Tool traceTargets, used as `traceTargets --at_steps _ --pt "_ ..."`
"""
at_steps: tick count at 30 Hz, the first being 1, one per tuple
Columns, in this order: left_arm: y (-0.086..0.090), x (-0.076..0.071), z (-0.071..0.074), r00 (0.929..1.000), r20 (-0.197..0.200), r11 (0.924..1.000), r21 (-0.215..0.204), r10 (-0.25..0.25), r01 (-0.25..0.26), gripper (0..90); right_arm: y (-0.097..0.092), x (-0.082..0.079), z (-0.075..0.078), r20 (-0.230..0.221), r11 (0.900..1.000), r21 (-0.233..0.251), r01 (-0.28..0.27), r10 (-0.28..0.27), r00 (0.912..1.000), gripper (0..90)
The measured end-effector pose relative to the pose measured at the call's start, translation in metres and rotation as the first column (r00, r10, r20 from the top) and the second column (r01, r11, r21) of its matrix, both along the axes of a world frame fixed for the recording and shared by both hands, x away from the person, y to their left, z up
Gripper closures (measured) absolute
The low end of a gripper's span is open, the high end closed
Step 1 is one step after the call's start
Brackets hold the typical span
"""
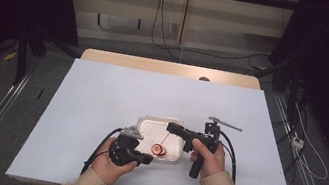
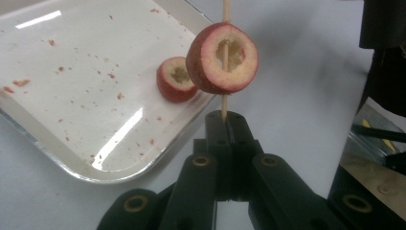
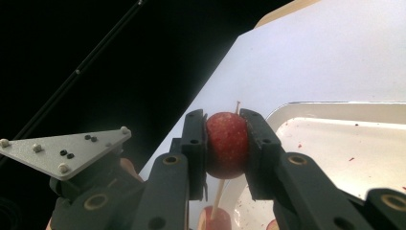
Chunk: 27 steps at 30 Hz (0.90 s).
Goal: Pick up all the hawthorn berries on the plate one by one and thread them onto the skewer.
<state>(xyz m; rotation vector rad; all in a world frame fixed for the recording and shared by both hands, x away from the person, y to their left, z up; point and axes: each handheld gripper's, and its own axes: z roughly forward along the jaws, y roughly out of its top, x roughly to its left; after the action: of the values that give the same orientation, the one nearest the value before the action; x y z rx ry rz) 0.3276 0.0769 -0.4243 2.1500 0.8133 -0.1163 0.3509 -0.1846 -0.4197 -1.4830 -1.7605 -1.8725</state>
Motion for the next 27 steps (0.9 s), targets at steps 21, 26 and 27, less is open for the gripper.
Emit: traceTargets --at_steps 21,26,27 --pt "0.009 0.011 0.006 0.9962 -0.06 0.9959 -0.062 0.063 -0.067 90.0 0.035 -0.005 -0.012 0.046 0.9918 -0.095 -0.085 0.09 0.9949 68.6" --pt "0.014 0.012 0.003 0.994 -0.067 0.9951 -0.042 0.086 -0.089 90.0 0.025 0.0 -0.004 0.069 0.9956 -0.094 0.007 -0.001 0.9976 45.7" --pt "0.015 0.012 0.005 0.994 -0.063 0.995 -0.039 0.09 -0.092 90.0 0.023 0.001 -0.004 0.07 0.9954 -0.095 0.015 -0.008 0.9975 43.7"
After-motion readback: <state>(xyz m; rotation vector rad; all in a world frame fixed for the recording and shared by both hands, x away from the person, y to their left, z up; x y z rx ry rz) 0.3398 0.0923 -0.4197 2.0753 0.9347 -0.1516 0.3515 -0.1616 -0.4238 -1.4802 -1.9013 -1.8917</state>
